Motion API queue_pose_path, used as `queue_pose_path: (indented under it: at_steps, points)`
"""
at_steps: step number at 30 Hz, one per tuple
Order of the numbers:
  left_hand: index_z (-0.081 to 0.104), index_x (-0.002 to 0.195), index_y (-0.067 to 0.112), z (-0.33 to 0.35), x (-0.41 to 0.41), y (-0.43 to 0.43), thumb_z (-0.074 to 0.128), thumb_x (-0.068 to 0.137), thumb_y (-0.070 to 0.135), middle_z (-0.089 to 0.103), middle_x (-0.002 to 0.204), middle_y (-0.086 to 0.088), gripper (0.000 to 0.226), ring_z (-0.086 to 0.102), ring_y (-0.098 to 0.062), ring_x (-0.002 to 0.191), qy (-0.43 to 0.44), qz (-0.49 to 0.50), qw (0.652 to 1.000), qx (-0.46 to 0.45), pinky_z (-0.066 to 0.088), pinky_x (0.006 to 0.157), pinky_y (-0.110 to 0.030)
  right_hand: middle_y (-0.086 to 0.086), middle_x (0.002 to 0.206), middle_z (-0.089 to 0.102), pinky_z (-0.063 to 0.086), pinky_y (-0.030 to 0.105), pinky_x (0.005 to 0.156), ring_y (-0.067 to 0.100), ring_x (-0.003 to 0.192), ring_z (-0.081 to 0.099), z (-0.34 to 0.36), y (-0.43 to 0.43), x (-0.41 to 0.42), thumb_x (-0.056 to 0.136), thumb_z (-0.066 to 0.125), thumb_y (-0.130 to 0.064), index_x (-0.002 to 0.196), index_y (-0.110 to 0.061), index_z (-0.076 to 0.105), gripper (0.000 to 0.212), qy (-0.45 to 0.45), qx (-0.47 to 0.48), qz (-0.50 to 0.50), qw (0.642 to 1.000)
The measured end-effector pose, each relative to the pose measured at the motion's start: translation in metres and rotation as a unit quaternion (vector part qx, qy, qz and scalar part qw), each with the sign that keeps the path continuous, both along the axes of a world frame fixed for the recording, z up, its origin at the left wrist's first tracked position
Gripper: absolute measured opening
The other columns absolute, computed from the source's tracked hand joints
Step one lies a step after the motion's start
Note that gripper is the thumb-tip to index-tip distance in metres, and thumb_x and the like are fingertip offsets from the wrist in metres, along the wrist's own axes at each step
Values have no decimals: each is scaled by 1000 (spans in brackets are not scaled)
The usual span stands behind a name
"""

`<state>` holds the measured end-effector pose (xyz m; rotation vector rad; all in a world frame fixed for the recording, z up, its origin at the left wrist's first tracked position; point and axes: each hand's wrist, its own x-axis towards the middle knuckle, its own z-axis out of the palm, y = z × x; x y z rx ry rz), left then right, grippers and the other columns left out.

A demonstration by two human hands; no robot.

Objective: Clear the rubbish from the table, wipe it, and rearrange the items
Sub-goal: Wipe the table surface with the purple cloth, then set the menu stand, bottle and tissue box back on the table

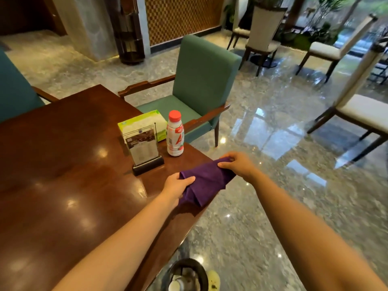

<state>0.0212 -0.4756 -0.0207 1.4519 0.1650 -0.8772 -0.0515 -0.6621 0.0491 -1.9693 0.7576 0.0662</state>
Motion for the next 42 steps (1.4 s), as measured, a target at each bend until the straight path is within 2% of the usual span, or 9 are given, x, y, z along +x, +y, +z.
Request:
queue_pose_path:
  at_steps: [8,12,14,17,23,29,32,36,42]
  points:
    - [66,96,8,-40,6,-53,68,82,11,69,101,-20,15,64,-33,89,23,93,992,80,50,88,-50,15,105,65,52,39,83,30,101,62,-54,-58,56,83,68,-13,106,-2,64,26,49,-20,78,996]
    - [62,82,13,-33,6,-64,62,87,14,64,80,-10,5,58,-24,69,-15,99,983,156,45,59,-32,17,113,66,51,38,84,32,105,61,-74,-72,77,83,67,-14,109,-2,63,28,67,-50,125,989]
    - [59,76,17,-33,8,-62,61,88,16,61,79,-6,12,58,-22,72,-31,90,976,196,48,64,-34,14,119,64,48,36,90,29,108,60,-78,-76,85,85,66,-14,113,-4,61,30,75,-75,151,983]
    - [63,101,16,-31,12,-48,66,83,24,67,103,-6,20,63,-22,92,-57,86,968,230,56,81,-37,12,126,60,47,37,95,27,112,58,-78,-81,94,84,67,-19,120,-7,57,39,76,-94,189,975]
    - [36,141,12,-8,40,9,70,82,27,47,141,-9,70,50,-26,126,-69,213,940,257,42,103,-35,8,143,47,39,37,105,25,130,47,-50,-65,127,82,70,-27,139,-13,40,66,-7,-112,279,954]
    - [20,149,18,23,70,65,72,80,18,28,154,-6,86,29,-20,141,-196,287,914,211,30,114,-36,6,154,31,34,43,110,25,139,33,-33,-27,171,79,72,-32,147,-17,22,86,-46,-38,319,946]
    - [34,143,14,34,86,70,67,84,11,44,144,-4,68,41,-15,132,-260,253,912,192,34,108,-29,7,149,37,39,40,106,25,134,40,-35,-16,182,76,76,-24,146,-14,23,88,-84,5,320,944]
    - [59,115,3,40,96,64,62,85,3,63,106,-1,30,59,-8,93,-297,231,905,198,48,72,-5,11,135,50,43,34,101,15,111,50,-34,-6,194,76,75,-10,136,-9,35,72,-102,73,324,938]
    - [62,79,14,35,101,68,65,84,5,63,79,6,11,58,-2,73,-295,252,901,194,47,56,-5,7,123,55,43,27,90,14,104,51,-44,6,193,80,71,-12,130,-10,41,59,-131,69,310,939]
